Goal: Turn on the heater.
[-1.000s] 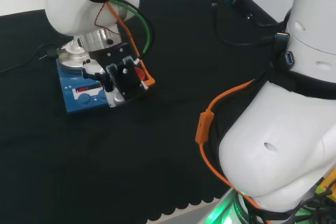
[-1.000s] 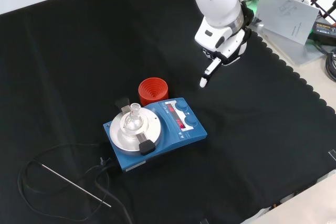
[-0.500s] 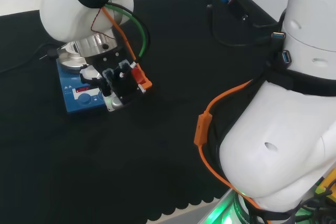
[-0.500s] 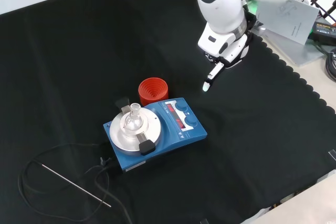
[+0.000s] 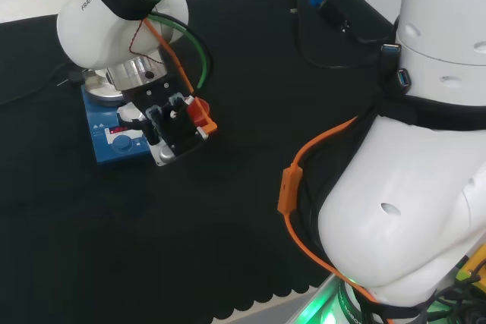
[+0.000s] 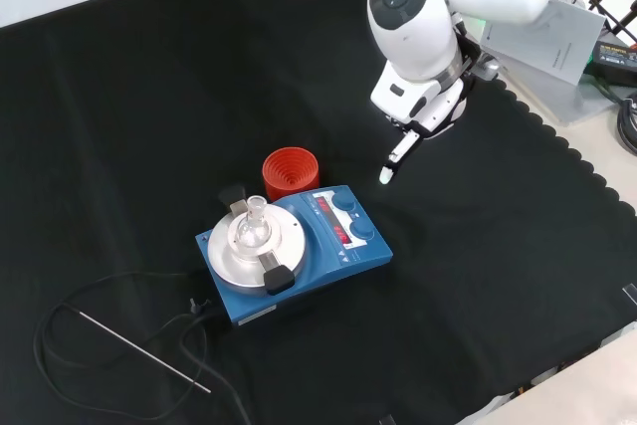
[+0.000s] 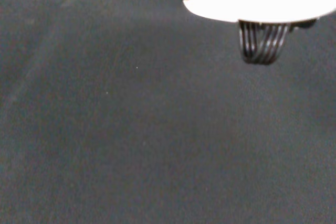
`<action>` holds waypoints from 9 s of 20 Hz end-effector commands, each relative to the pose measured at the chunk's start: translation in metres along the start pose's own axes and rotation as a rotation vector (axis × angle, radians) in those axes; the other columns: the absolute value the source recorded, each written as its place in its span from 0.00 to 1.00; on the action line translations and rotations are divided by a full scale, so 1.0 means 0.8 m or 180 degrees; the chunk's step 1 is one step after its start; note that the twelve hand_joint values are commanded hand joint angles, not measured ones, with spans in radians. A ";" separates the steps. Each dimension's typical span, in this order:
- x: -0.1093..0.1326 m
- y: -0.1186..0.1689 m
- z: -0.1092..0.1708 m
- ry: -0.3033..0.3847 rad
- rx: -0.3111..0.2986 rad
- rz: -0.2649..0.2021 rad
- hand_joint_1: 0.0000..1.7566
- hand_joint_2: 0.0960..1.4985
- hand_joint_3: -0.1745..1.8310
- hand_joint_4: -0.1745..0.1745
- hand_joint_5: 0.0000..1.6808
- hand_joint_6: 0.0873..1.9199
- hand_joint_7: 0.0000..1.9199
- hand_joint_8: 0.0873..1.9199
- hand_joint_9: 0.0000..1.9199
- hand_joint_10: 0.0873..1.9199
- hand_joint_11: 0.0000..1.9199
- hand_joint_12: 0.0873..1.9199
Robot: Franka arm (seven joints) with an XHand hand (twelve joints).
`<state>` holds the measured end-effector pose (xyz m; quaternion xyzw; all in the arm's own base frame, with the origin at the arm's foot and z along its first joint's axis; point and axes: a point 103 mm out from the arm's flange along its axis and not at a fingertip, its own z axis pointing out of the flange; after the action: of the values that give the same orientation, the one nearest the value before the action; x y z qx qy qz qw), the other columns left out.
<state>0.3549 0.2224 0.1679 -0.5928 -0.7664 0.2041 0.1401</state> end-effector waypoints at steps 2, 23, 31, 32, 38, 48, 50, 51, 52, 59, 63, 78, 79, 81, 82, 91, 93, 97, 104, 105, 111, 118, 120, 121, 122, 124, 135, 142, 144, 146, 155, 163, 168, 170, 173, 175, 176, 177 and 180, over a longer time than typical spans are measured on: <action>0.010 0.019 -0.002 -0.0070 0.0001 -0.0105 0.94 0.29 0.72 0.39 0.01 0.22 0.94 0.74 0.94 0.73 0.82 0.77; -0.012 0.050 0.009 -0.0032 0.0131 0.0042 0.93 0.29 0.73 0.38 0.01 0.22 0.94 0.74 0.95 0.73 0.82 0.77; -0.011 0.064 0.012 -0.0068 0.0156 0.0044 0.93 0.28 0.73 0.38 0.01 0.22 0.94 0.74 0.95 0.73 0.82 0.77; -0.012 0.065 0.013 -0.0061 0.0162 0.0044 0.93 0.28 0.73 0.38 0.01 0.22 0.94 0.74 0.95 0.73 0.82 0.77; -0.016 0.077 0.024 -0.0134 0.0171 -0.0031 0.93 0.28 0.73 0.38 0.01 0.22 0.94 0.74 0.95 0.73 0.83 0.77; -0.013 0.081 0.026 -0.0137 0.0185 0.0049 0.93 0.28 0.73 0.37 0.01 0.22 0.94 0.74 0.95 0.73 0.83 0.77; -0.014 0.080 0.028 -0.0129 0.0176 0.0052 0.93 0.28 0.73 0.37 0.02 0.23 0.94 0.74 0.95 0.73 0.83 0.77; -0.015 0.079 0.029 -0.0122 0.0175 0.0056 0.93 0.28 0.73 0.37 0.02 0.23 0.94 0.74 0.95 0.73 0.83 0.77; -0.015 0.078 0.030 -0.0124 0.0168 0.0058 0.93 0.28 0.73 0.37 0.02 0.23 0.94 0.74 0.95 0.73 0.83 0.77; -0.010 0.071 0.032 -0.0133 0.0161 0.0071 0.93 0.28 0.73 0.37 0.02 0.23 0.94 0.74 0.95 0.73 0.83 0.77; -0.006 0.061 0.034 -0.0155 0.0163 0.0093 0.93 0.28 0.73 0.37 0.02 0.23 0.94 0.74 0.95 0.73 0.83 0.77; 0.009 0.033 0.038 -0.0208 0.0132 0.0066 0.93 0.28 0.73 0.37 0.02 0.23 0.94 0.74 0.95 0.73 0.83 0.77; 0.011 0.032 0.037 -0.0220 0.0134 0.0063 0.93 0.28 0.73 0.37 0.02 0.23 0.94 0.74 0.95 0.73 0.83 0.77; 0.015 0.031 0.036 -0.0242 0.0128 0.0056 0.93 0.28 0.73 0.37 0.02 0.23 0.94 0.74 0.95 0.73 0.83 0.77; 0.017 0.030 0.037 -0.0247 0.0123 0.0052 0.93 0.28 0.73 0.37 0.02 0.23 0.94 0.74 0.95 0.73 0.83 0.77; 0.033 0.027 0.039 -0.0336 0.0137 0.0019 0.93 0.28 0.73 0.37 0.02 0.23 0.94 0.74 0.95 0.73 0.83 0.77; 0.036 0.028 0.039 -0.0341 0.0138 0.0009 0.93 0.28 0.73 0.37 0.02 0.23 0.94 0.74 0.95 0.73 0.83 0.77; 0.037 0.032 0.041 -0.0351 0.0153 0.0002 0.93 0.28 0.73 0.37 0.02 0.23 0.94 0.75 0.95 0.73 0.83 0.77; 0.036 0.040 0.037 -0.0356 0.0167 0.0041 0.93 0.28 0.73 0.37 0.02 0.23 0.94 0.74 0.95 0.73 0.83 0.77; 0.035 0.042 0.035 -0.0355 0.0163 0.0053 0.93 0.28 0.73 0.37 0.02 0.23 0.94 0.74 0.95 0.73 0.83 0.77; 0.024 0.053 0.031 -0.0285 0.0218 0.0038 0.93 0.28 0.73 0.36 0.02 0.24 0.94 0.74 0.95 0.73 0.83 0.77; 0.009 0.063 0.033 -0.0271 0.0215 0.0044 0.93 0.28 0.73 0.36 0.02 0.24 0.94 0.74 0.95 0.73 0.83 0.77; 0.012 0.064 0.032 -0.0328 0.0197 0.0073 0.93 0.28 0.73 0.36 0.02 0.24 0.94 0.74 0.95 0.73 0.83 0.77; 0.011 0.064 0.033 -0.0315 0.0197 0.0073 0.93 0.28 0.73 0.36 0.02 0.24 0.94 0.74 0.95 0.73 0.83 0.77; 0.009 0.064 0.034 -0.0302 0.0209 0.0068 0.93 0.28 0.73 0.36 0.02 0.24 0.94 0.74 0.95 0.73 0.83 0.77; 0.002 0.066 0.038 -0.0284 0.0224 0.0058 0.93 0.28 0.73 0.36 0.02 0.24 0.94 0.74 0.95 0.73 0.83 0.77; -0.002 0.070 0.040 -0.0325 0.0225 0.0091 0.93 0.28 0.73 0.36 0.02 0.24 0.94 0.74 0.95 0.73 0.83 0.77; 0.008 0.073 0.036 -0.0372 0.0196 0.0081 0.93 0.28 0.73 0.36 0.02 0.24 0.94 0.74 0.95 0.73 0.82 0.77; 0.012 0.074 0.033 -0.0398 0.0207 0.0092 0.93 0.28 0.73 0.36 0.02 0.24 0.94 0.74 0.95 0.73 0.83 0.77; 0.014 0.075 0.033 -0.0404 0.0214 0.0095 0.93 0.28 0.73 0.36 0.02 0.24 0.94 0.74 0.95 0.73 0.83 0.77; 0.006 0.081 0.044 -0.0408 0.0249 0.0122 0.93 0.28 0.73 0.36 0.02 0.24 0.94 0.74 0.95 0.73 0.83 0.77; 0.004 0.083 0.043 -0.0390 0.0278 0.0128 0.93 0.28 0.73 0.35 0.02 0.25 0.94 0.74 0.95 0.73 0.82 0.77; -0.009 0.088 0.048 -0.0390 0.0282 0.0054 0.93 0.28 0.74 0.35 0.02 0.25 0.94 0.74 0.95 0.73 0.82 0.77; -0.005 0.088 0.046 -0.0415 0.0287 0.0064 0.93 0.28 0.74 0.35 0.02 0.25 0.94 0.74 0.95 0.73 0.82 0.77; -0.006 0.088 0.048 -0.0379 0.0293 0.0091 0.93 0.28 0.74 0.35 0.02 0.25 0.94 0.74 0.95 0.73 0.82 0.77; -0.010 0.088 0.050 -0.0350 0.0284 0.0097 0.93 0.28 0.74 0.35 0.02 0.25 0.94 0.74 0.95 0.73 0.82 0.77; -0.013 0.087 0.052 -0.0336 0.0277 0.0093 0.93 0.28 0.74 0.35 0.02 0.25 0.94 0.74 0.95 0.73 0.82 0.77; -0.013 0.088 0.052 -0.0351 0.0285 0.0108 0.93 0.28 0.74 0.35 0.02 0.25 0.94 0.74 0.95 0.73 0.82 0.77; -0.018 0.087 0.052 -0.0328 0.0253 0.0103 0.93 0.28 0.74 0.35 0.02 0.25 0.94 0.74 0.95 0.73 0.82 0.77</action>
<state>0.3983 0.2225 0.0988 -0.5852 -0.7541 0.2729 0.1200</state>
